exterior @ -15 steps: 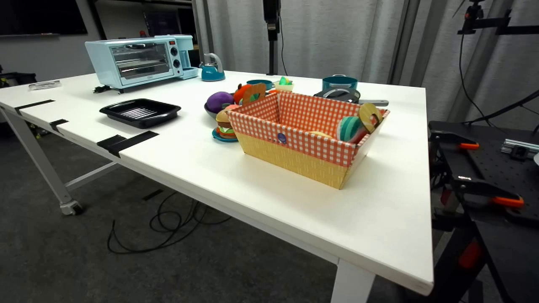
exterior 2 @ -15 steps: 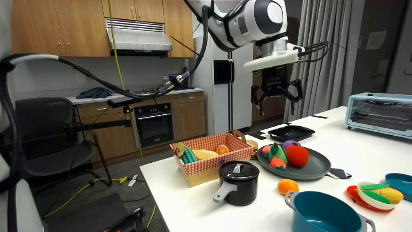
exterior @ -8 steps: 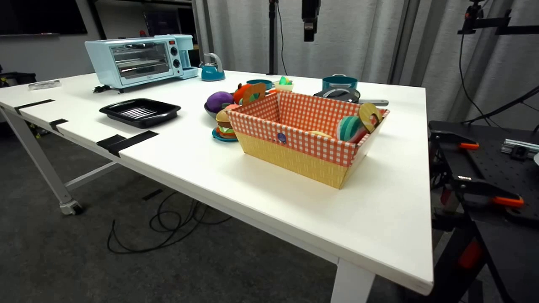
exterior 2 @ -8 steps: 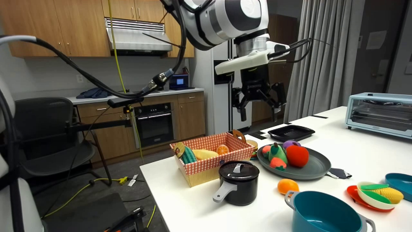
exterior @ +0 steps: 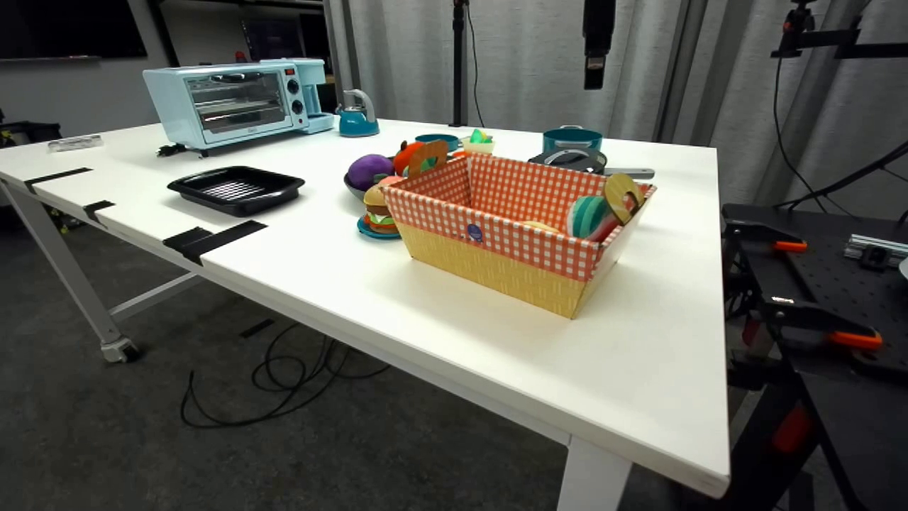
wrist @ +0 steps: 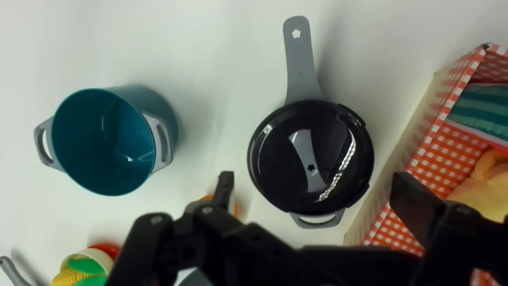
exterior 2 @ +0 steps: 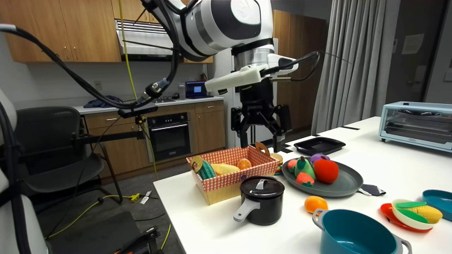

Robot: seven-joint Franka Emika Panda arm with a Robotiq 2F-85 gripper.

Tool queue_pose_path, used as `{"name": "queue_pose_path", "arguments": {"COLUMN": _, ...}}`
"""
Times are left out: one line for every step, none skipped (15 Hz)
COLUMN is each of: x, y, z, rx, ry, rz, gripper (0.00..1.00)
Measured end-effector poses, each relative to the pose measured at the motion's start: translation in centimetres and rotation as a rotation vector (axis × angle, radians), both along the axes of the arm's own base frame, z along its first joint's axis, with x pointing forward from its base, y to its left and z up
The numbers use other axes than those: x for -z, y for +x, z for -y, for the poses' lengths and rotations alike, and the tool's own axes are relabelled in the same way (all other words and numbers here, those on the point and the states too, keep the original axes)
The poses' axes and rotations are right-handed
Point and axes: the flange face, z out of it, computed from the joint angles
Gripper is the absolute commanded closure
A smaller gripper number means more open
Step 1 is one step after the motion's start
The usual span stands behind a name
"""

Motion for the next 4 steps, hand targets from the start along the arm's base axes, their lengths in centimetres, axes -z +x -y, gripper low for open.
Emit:
{"name": "queue_pose_path", "arguments": {"x": 0.13, "y": -0.53, "z": -0.01, "rx": 0.001, "ry": 0.001, "rz": -0.002, "gripper": 0.00}}
{"name": "queue_pose_path", "arguments": {"x": 0.17, "y": -0.86, "z": -0.02, "rx": 0.002, "ry": 0.001, "rz": -0.002, "gripper": 0.00}}
{"name": "queue_pose_path", "arguments": {"x": 0.16, "y": -1.04, "z": -0.02, "rx": 0.003, "ry": 0.001, "rz": -0.001, "gripper": 0.00}}
{"name": "queue_pose_path", "arguments": {"x": 0.14, "y": -1.11, "z": -0.02, "rx": 0.003, "ry": 0.001, "rz": 0.000, "gripper": 0.00}}
